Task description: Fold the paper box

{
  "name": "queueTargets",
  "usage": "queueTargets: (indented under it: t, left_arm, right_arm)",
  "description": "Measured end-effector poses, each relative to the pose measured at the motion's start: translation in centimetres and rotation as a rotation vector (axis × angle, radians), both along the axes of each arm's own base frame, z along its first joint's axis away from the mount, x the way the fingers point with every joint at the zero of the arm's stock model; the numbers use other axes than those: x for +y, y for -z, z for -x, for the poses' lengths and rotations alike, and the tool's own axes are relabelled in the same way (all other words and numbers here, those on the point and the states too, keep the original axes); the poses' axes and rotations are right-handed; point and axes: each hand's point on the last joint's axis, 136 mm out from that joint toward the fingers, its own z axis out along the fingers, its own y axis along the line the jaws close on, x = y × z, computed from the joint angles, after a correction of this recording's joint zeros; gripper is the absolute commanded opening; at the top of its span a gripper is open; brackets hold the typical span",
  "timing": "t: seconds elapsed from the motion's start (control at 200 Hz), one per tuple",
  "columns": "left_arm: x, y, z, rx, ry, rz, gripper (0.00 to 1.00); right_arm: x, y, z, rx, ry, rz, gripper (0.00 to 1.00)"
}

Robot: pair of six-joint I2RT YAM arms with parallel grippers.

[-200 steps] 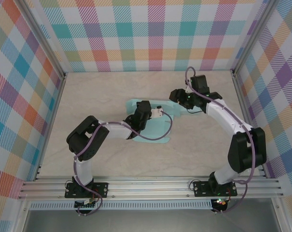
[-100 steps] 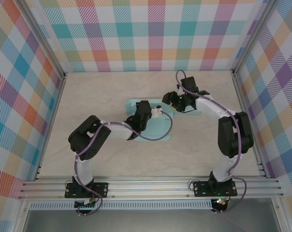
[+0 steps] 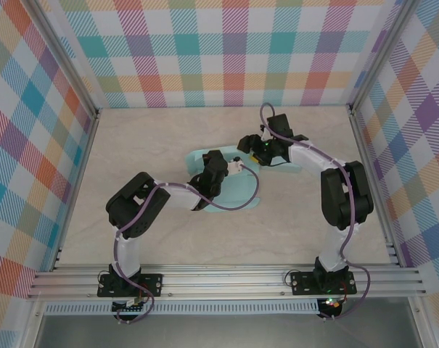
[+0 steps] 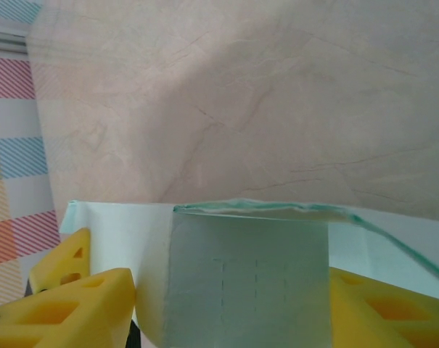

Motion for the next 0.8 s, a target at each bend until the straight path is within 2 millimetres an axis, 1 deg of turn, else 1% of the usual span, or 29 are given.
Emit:
queueTargets:
  t: [0.2, 0.285, 0.415, 0.525, 0.675, 0.755, 0.8]
  left_arm:
    - [-0.3, -0.7, -0.2, -0.029, 0.007, 0.033, 0.00]
    - [-0.9, -1.1, 0.0, -0.040, 0.029, 0.049, 0.00]
    - [-2.4, -0.8, 0.7, -0.032, 0.077, 0.043, 0.01]
    - [-2.8, -0.5, 0.9, -0.031, 0.090, 0.031, 0.01]
    - [-2.9, -0.4, 0.8, -0.043, 0.093, 0.026, 0.00]
    - [-3.0, -0.4, 0.7, -0.048, 0.094, 0.026, 0.00]
    - [-3.1, -0.3, 0.7, -0.050, 0.101, 0.021, 0.00]
  right_arm:
    - [1.1, -0.9, -0.1, -0.020, -0.022, -0.050, 0.65]
    - [1.8, -0.9, 0.3, -0.029, -0.046, -0.073, 0.65]
    - [2.8, -0.8, 0.7, -0.048, -0.075, -0.114, 0.63]
    - [3.1, -0.7, 0.6, -0.055, -0.081, -0.123, 0.63]
    - [2.5, 0.0, 0.8, -0.043, -0.065, -0.086, 0.64]
    - [1.6, 0.5, 1.9, -0.027, -0.049, -0.048, 0.65]
    - [0.9, 0.3, 2.6, -0.028, -0.036, -0.026, 0.66]
